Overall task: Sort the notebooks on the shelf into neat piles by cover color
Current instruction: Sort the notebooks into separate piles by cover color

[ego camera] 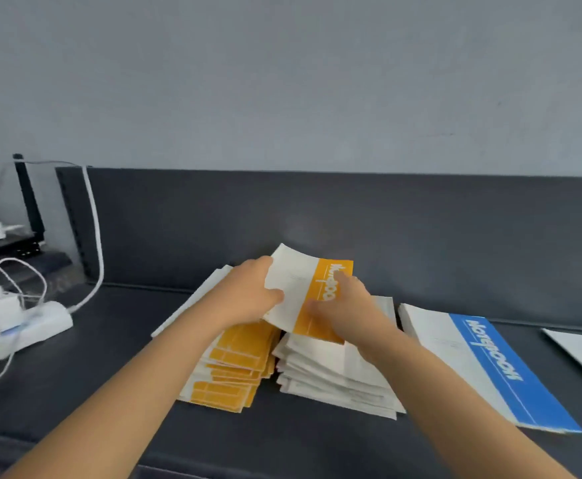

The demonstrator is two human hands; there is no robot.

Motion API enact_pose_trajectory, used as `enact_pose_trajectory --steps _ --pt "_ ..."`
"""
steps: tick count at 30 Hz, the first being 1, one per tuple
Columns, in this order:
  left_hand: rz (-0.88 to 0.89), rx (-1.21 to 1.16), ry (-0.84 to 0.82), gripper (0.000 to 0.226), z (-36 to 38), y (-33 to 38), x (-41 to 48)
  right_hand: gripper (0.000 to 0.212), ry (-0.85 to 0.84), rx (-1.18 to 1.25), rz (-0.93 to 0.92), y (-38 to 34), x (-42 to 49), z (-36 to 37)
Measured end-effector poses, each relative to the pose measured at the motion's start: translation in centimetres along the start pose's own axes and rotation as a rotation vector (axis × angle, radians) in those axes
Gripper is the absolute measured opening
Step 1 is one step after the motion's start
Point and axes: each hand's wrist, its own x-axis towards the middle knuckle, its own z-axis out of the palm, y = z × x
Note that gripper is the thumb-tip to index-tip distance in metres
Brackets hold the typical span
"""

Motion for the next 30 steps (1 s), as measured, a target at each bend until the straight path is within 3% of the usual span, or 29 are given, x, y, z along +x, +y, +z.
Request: enact_pose_trajectory --steps 3,5,7,9,14,17,21,27,30 --pt "-0.03 0.205 -0.038 0.051 -2.4 -4.8 0.5 0.019 -0.049 -0.16 -0.091 -2.4 1.0 5.5" --pt "-0.055 0.419 -0.078 0.061 -2.3 -7.4 0.6 0.011 -0.1 -0.408 -0.079 -2.6 1.6 8.5" --pt "-0.063 0.559 -0.168 0.068 -1.0 -9.6 0.5 0.047 -0.201 -0.782 -0.045 -1.9 1.8 11.2" --pt "-0.055 0.534 -0.204 0.068 0.2 -11.2 0.4 0.061 -0.234 -1.03 -0.022 -1.2 1.8 13.0" --pt "0.015 0.616 -0.152 0.066 0.1 -11.4 0.8 0.057 -0.1 -1.185 -0.14 -1.5 1.8 12.3" --pt "0.045 0.656 -0.021 0.066 -0.3 -9.1 1.5 0.056 0.055 -1.189 -0.211 -1.9 1.8 8.9" --pt "0.162 0.63 0.12 0.068 0.8 -2.7 2.6 0.053 0.174 -1.201 -0.147 -0.5 1.1 1.0" --pt "0.345 0.56 0.043 0.075 9.9 11.4 2.9 0.045 0.304 -1.161 -0.015 5.8 -2.1 -14.0" --pt "0.406 0.528 -0.001 0.073 15.8 19.3 2.4 0.042 0.268 -1.189 0.107 10.4 -3.3 -21.4"
